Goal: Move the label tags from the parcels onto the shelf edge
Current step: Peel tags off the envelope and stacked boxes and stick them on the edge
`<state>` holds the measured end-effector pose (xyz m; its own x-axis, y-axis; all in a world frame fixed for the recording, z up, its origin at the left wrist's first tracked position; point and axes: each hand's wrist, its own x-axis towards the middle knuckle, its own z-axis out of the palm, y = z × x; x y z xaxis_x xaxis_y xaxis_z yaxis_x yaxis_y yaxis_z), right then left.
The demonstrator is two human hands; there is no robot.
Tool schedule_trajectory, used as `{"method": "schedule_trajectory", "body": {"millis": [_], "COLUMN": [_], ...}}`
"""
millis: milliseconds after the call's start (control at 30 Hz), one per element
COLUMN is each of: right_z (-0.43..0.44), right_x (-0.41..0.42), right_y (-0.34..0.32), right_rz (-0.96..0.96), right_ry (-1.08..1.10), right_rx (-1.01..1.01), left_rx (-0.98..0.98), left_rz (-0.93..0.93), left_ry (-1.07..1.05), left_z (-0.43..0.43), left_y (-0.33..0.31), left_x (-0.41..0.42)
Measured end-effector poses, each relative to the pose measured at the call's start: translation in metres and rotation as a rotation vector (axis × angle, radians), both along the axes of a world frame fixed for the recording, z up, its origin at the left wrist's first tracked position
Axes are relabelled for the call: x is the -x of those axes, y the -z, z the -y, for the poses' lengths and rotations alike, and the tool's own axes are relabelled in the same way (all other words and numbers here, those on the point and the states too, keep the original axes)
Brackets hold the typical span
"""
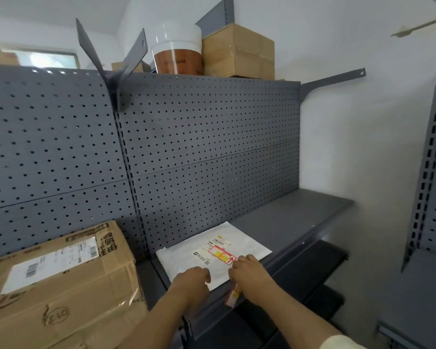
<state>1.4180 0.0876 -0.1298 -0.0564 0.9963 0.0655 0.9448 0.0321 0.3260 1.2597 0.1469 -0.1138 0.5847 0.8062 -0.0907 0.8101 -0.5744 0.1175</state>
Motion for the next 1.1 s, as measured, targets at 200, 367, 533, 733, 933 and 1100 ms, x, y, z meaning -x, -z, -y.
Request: {"method": "schedule_trajectory", "body": {"millis": [200, 367, 533, 733, 933, 1100], "right_z": [-0.010, -0.016, -0.019, -0.010, -0.002, 0.001], "right_x": [-0.014, -0.024, -0.032, -0.027, 0.002, 0.047], "right_y": [-0.003, -0.005, -0.013, -0.017, -0.017, -0.015], "right_rz": [0.048, -0.011, -0.206, -0.312, -0.398, -0.440], "right_ry": [-0.050, -0.095, -0.124, -0.194, -0.291, -0.400], "right_rx": [0.083, 0.034, -0.087, -0.152, -0.188, -0.163], "left_rx": [0.008, -0.009, -0.029, -0.070, -0.101, -0.085], "left_rz": [0.006, -0.021, -0.020, -0.041, -0.047, -0.025], "left_ry": [-0.053, -0.077, -0.117, -0.156, -0.212, -0.286], "left_z": [-0.005, -0.003, -0.002, 0.013, 0.035, 0.061], "left_y": [-0.003, -0.003, -0.004, -0.012, -0.017, -0.016], "left_x": [-0.002, -0.003, 0.000, 0.003, 0.026, 0.068]}}
